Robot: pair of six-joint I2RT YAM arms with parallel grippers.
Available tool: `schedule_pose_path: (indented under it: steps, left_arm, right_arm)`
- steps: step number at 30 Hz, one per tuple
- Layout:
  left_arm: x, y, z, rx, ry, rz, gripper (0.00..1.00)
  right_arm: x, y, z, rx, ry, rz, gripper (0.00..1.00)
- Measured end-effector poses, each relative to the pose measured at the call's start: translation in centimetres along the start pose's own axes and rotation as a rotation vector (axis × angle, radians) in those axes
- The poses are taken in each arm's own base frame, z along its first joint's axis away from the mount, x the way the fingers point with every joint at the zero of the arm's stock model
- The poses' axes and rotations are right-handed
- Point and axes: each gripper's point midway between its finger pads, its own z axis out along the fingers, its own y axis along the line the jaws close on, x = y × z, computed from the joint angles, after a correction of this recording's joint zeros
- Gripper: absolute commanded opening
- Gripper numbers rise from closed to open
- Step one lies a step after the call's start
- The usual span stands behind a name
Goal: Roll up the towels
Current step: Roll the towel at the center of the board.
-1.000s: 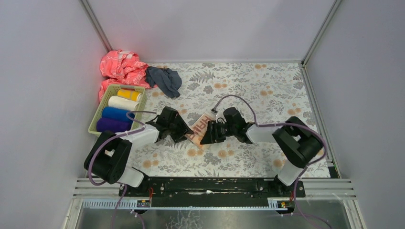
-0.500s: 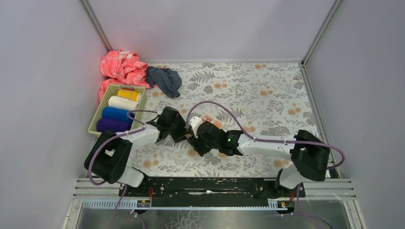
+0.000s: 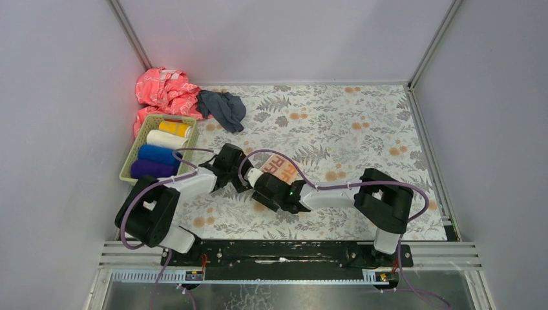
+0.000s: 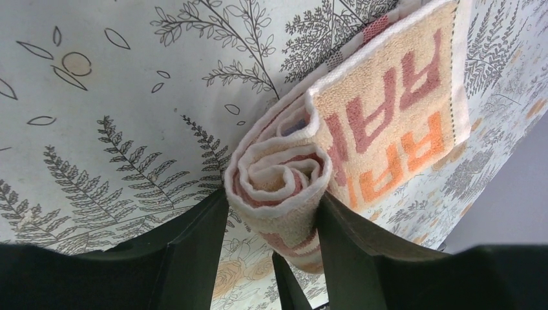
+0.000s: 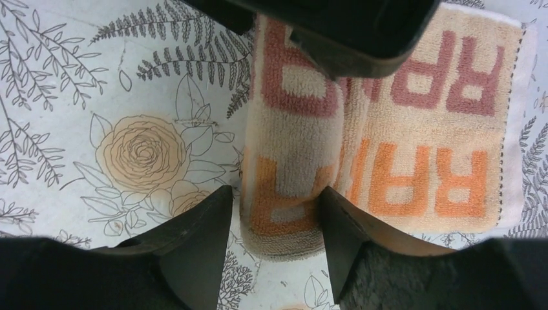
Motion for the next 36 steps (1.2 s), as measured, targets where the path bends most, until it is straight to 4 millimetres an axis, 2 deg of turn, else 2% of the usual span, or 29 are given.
schedule_pose_path:
  steps: [7, 9, 12, 15, 19, 23, 29, 36]
  left_arm:
    - [0.0, -0.3, -0.1, 0.006, -0.003, 0.004, 0.62]
    - [-0.2, -0.3, -0.3, 0.003, -0.014, 0.008, 0.66]
    - [-0.5, 0.5, -1.2, -0.028, -0.038, 0.015, 0.7]
    - [-1.1, 1.0, -2.7, -0.039, -0.076, 0.002, 0.73]
    - [-2.2, 0.8, -5.0, -0.017, -0.138, -0.011, 0.75]
    - [-2.1, 0.8, -6.4, 0.008, -0.159, -0.012, 0.76]
    - [-0.3, 1.8, -6.3, 0.012, -0.097, -0.027, 0.74]
    - [1.5, 2.0, -5.4, 0.002, -0.029, -0.029, 0.71]
  right_arm:
    - [-0.1, 0.0, 0.4, -0.001, 0.001, -0.026, 0.37]
    - [-0.2, 0.5, 0.5, -0.046, 0.001, -0.017, 0.3]
    - [-0.8, 1.0, 0.5, -0.154, -0.01, 0.037, 0.26]
    - [-1.2, 1.4, 0.1, -0.314, -0.016, 0.15, 0.25]
    - [-1.3, 1.8, -0.7, -0.515, -0.008, 0.291, 0.24]
    - [-1.4, 2.7, -1.5, -0.713, 0.013, 0.426, 0.24]
    - [-1.6, 2.4, -1.9, -0.941, 0.015, 0.67, 0.27]
    - [-0.7, 1.6, -1.3, -1.087, 0.06, 0.864, 0.28]
